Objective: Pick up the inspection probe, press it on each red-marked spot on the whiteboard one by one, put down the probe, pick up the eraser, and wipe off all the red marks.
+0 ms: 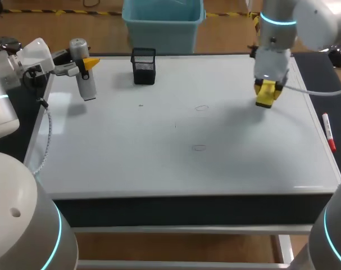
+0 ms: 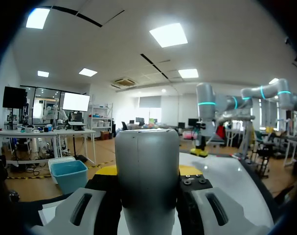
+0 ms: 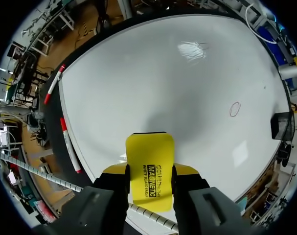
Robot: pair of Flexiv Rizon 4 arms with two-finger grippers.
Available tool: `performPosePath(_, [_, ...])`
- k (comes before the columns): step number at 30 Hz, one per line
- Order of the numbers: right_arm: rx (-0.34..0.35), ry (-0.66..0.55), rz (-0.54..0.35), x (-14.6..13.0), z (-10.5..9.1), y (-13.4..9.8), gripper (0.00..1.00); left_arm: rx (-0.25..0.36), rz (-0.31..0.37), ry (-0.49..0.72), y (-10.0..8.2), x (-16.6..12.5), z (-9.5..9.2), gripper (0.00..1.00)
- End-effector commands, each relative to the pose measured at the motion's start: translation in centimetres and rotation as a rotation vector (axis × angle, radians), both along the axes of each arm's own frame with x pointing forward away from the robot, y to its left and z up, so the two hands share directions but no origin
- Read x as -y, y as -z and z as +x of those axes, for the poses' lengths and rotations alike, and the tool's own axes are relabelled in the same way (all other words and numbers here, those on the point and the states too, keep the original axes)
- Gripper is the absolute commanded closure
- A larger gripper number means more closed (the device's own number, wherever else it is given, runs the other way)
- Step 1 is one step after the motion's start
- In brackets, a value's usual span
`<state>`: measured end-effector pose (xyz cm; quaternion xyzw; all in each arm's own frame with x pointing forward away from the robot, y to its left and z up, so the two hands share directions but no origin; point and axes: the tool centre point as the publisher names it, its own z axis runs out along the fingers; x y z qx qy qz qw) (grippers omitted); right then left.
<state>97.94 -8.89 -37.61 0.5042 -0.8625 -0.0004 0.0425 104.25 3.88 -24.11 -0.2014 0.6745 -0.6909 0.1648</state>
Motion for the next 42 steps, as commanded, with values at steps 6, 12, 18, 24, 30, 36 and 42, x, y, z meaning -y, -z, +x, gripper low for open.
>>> performPosePath(6, [0.012, 0.039, 0.024, 2.6, -0.9, 0.3, 1.00, 0.001, 0.000, -0.002, -0.1, 0.1, 0.0, 1.00])
performPosePath(12, [0.033, 0.085, 0.039, 3.6, -1.2, -0.2, 1.00, 0.001, 0.000, -0.002, -0.1, 0.1, 0.0, 1.00])
performPosePath(18, [0.033, 0.085, 0.039, 3.6, -1.2, -0.2, 1.00, 0.001, 0.000, -0.002, -0.1, 0.1, 0.0, 1.00])
performPosePath(24, [0.033, 0.085, 0.039, 3.6, -1.2, -0.2, 1.00, 0.001, 0.000, -0.002, -0.1, 0.1, 0.0, 1.00])
performPosePath(30, [0.033, 0.085, 0.039, 3.6, -1.2, -0.2, 1.00, 0.001, 0.000, -0.002, -0.1, 0.1, 0.0, 1.00])
performPosePath(36, [0.033, 0.085, 0.039, 3.6, -1.2, -0.2, 1.00, 0.048, 0.035, 0.081, -1.7, 3.7, -2.1, 1.00])
performPosePath(42, [0.033, 0.085, 0.039, 3.6, -1.2, -0.2, 1.00, 0.059, 0.017, 0.171, -1.8, 8.4, -4.9, 1.00])
